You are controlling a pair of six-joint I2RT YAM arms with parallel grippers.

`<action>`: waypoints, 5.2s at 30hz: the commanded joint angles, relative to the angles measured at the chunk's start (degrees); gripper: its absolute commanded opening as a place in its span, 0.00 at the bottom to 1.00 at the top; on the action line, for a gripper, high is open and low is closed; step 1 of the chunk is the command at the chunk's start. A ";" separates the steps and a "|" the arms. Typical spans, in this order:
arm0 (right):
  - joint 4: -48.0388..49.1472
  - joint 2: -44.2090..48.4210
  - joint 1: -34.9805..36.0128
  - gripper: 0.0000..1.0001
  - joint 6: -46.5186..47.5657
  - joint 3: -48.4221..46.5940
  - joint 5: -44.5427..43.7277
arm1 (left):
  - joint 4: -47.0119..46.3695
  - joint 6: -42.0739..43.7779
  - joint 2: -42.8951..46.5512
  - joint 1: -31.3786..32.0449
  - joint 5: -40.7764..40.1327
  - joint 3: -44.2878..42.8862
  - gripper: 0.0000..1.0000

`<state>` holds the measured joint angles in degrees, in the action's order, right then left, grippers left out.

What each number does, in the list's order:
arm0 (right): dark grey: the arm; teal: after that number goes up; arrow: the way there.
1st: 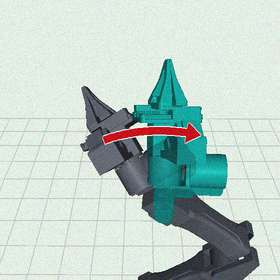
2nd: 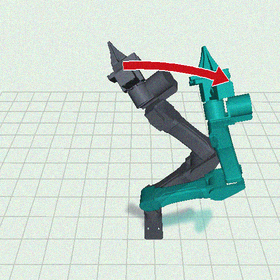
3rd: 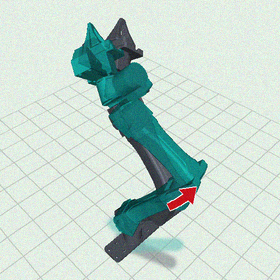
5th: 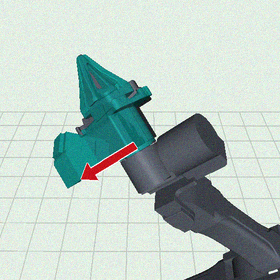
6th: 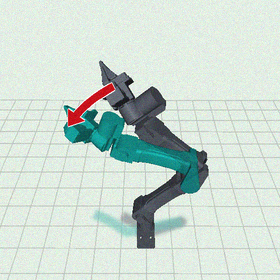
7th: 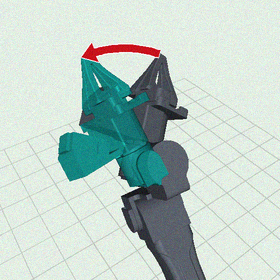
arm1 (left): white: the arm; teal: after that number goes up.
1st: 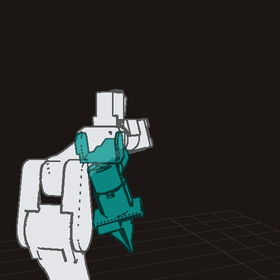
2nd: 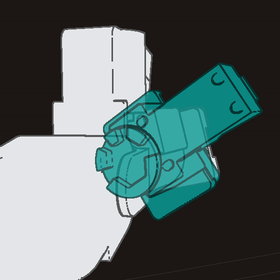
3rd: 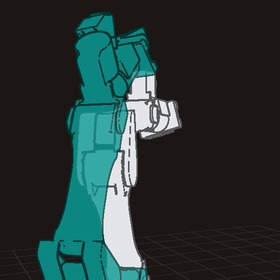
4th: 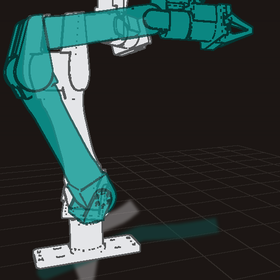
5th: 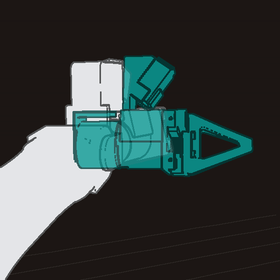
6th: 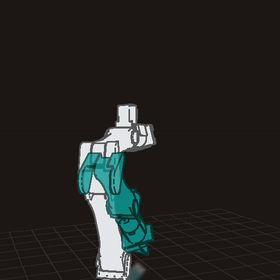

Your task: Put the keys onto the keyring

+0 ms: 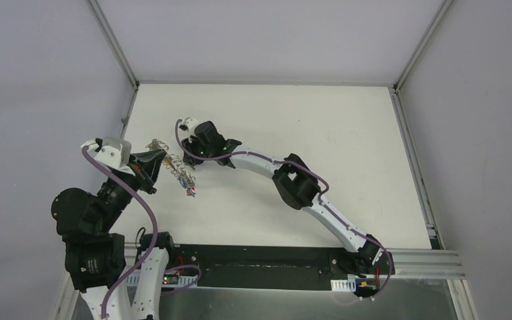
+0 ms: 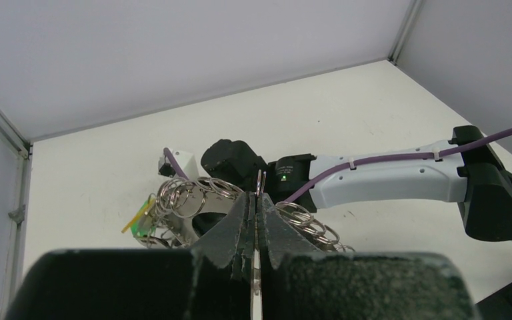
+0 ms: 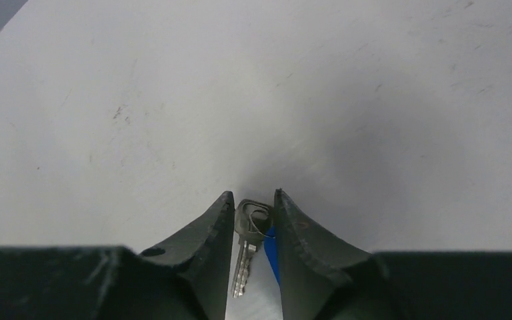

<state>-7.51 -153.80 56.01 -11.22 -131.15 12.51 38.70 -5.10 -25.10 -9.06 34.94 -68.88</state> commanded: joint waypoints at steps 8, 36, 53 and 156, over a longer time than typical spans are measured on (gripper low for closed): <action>-0.42 8.05 0.43 0.00 0.66 15.54 -1.90 | -1.94 -1.87 2.15 -0.14 2.52 1.01 0.00; -10.06 89.47 -19.50 0.00 -21.75 94.41 -8.75 | -6.64 -2.90 5.07 -0.15 27.58 20.05 0.00; -12.92 74.67 -19.45 0.49 -21.73 81.62 -3.62 | -10.22 -7.50 5.78 -0.10 25.17 23.95 0.00; -36.70 57.46 -18.24 0.30 -5.73 57.21 -6.47 | -21.46 -10.00 -11.54 17.44 18.02 22.82 0.00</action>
<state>-43.70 -102.98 39.59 -10.55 -75.37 4.38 24.12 -17.04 -32.25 -1.63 59.09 -44.07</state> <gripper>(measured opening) 0.264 0.009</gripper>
